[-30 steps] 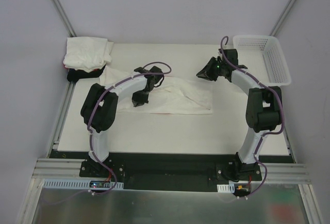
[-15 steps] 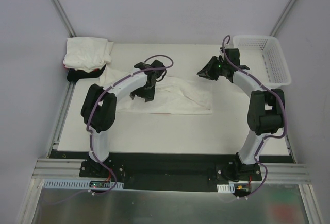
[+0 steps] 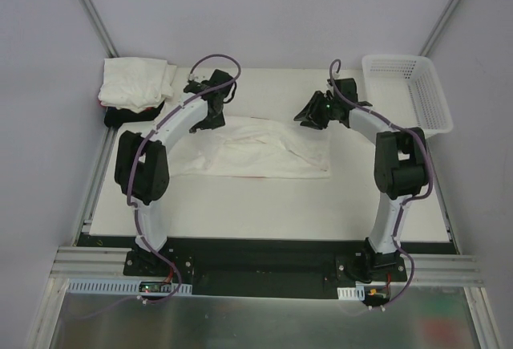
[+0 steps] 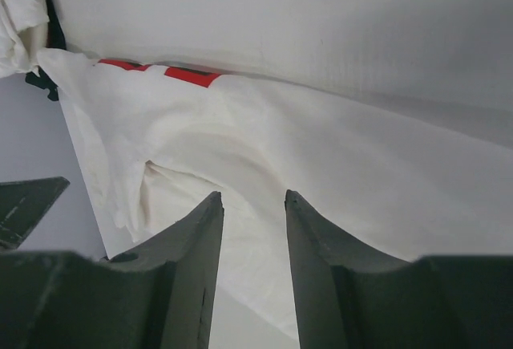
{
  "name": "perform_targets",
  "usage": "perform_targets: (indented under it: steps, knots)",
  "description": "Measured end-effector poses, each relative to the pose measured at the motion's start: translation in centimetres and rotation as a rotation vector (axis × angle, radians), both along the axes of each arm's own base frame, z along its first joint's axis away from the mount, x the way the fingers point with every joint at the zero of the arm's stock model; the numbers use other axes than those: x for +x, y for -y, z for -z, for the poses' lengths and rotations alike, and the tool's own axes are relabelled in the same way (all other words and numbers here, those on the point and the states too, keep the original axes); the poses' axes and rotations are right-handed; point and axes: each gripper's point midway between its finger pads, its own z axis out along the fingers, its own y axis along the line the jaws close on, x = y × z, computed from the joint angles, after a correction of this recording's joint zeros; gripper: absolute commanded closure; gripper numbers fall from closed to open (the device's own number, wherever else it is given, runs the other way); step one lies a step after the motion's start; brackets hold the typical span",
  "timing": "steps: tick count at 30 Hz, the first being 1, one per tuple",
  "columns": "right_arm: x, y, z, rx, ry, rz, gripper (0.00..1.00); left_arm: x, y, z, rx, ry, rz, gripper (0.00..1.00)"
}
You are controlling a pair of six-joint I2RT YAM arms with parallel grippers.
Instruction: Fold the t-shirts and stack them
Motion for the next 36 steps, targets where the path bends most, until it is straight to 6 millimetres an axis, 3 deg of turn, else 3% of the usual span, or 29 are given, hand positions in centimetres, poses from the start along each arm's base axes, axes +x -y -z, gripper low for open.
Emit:
perform_targets:
  steps: [4,8,19,29,36]
  knots:
    - [-0.4,-0.8,2.9,-0.013,-0.057,-0.02,0.59,0.7,-1.8,2.8,-0.079,0.02,-0.134,0.39]
    - [-0.7,-0.7,4.1,-0.021,-0.084,-0.02,0.59,0.0,-3.5,5.3,-0.107,0.001,-0.226,0.39]
    - [-0.6,-0.4,4.6,-0.028,-0.09,0.008,0.59,2.7,-2.7,4.8,-0.218,0.115,-0.29,0.4]
    - [0.1,-0.3,4.8,-0.016,-0.098,0.043,0.59,4.9,-5.6,5.8,-0.332,0.146,-0.41,0.41]
    - [1.4,0.8,4.6,0.011,-0.078,0.089,0.59,5.5,-6.1,7.5,-0.374,0.125,-0.45,0.43]
